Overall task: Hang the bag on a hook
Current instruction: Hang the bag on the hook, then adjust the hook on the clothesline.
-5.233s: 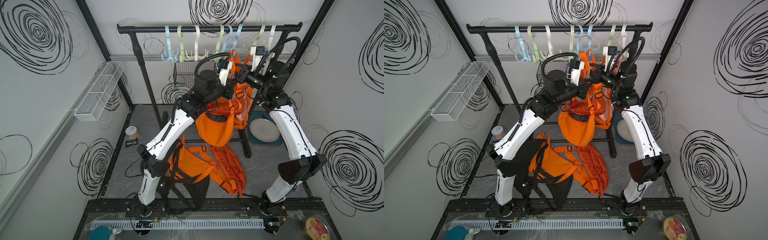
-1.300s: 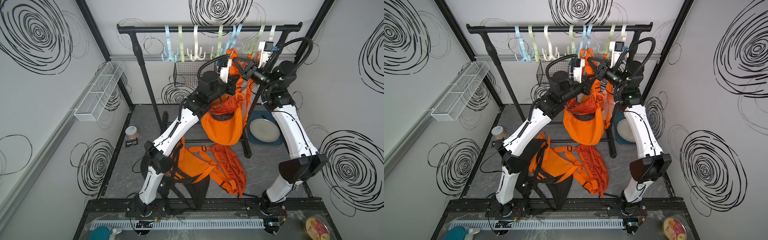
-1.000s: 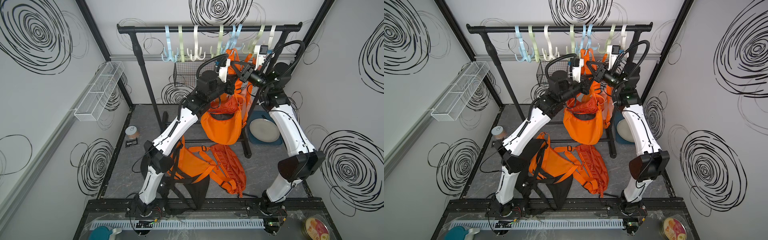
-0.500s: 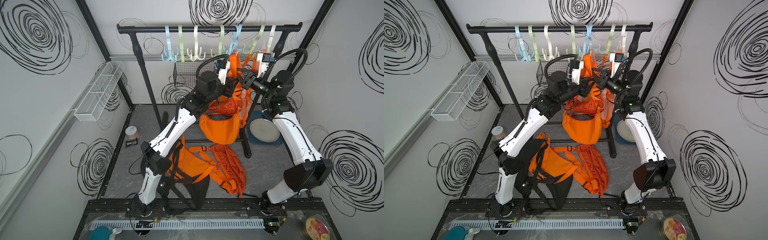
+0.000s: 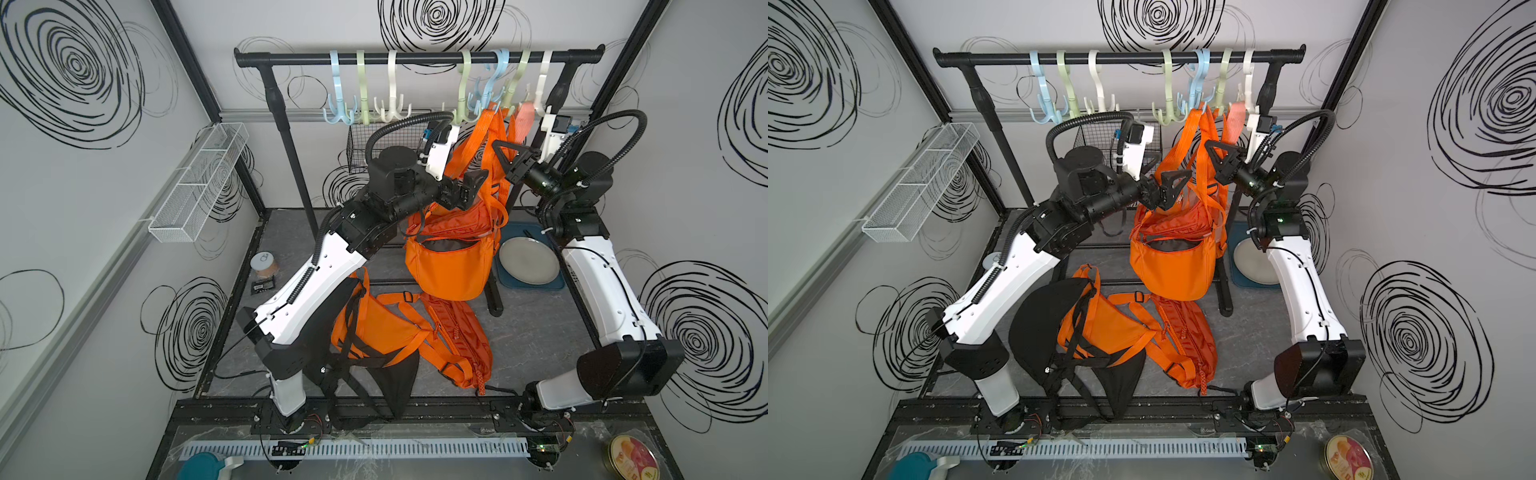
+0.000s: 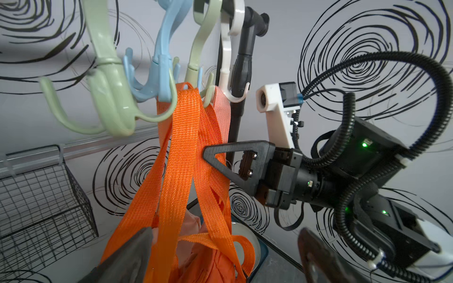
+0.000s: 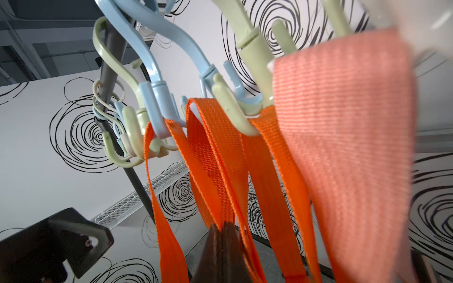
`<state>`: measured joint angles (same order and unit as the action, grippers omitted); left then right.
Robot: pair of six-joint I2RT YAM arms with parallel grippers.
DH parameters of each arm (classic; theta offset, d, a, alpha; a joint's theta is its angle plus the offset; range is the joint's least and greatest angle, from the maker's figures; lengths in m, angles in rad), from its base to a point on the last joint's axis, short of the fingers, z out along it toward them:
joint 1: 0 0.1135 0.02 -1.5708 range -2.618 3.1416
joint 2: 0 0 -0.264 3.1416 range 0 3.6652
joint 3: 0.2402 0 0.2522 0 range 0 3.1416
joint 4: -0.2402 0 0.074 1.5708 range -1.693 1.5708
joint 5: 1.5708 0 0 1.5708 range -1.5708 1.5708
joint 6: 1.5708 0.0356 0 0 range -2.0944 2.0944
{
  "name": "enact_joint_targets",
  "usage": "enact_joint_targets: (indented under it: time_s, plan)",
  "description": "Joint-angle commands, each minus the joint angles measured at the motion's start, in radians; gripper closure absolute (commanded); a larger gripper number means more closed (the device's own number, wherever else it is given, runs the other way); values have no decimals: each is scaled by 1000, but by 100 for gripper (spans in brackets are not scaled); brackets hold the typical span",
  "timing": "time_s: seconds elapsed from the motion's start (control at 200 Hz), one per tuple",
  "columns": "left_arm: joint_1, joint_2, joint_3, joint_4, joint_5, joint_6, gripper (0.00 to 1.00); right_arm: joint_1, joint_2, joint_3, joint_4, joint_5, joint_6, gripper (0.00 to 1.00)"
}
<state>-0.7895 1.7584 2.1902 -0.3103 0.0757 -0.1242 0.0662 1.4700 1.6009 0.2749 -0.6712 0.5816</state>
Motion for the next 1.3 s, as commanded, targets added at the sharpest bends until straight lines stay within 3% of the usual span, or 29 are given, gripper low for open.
enact_joint_targets:
  time_s: [0.0,0.21,0.375,0.505,0.735,0.966,1.081,1.221,1.296]
  plan:
    - [17,-72,-99,33,-71,62,2,-11,-32,-8,-26,24,-8,100]
    - [79,-88,-141,118,-93,3,4,17,-22,20,-53,15,-16,100]
    - [108,-5,-15,188,-27,-47,14,42,-12,37,-92,32,-47,100]
    - [113,71,88,264,26,-98,15,46,-1,44,-116,66,-48,100]
    - [120,157,181,328,-34,-131,18,51,0,51,-127,55,-51,100]
    - [137,220,267,318,-122,-134,40,67,-12,60,-153,57,-84,100]
    - [147,238,295,314,-126,-144,44,67,-16,69,-167,64,-95,100]
    - [157,235,309,293,-127,-142,44,64,-29,71,-207,111,-113,100]
    - [156,205,286,271,-121,-129,34,49,-41,53,-205,144,-102,100]
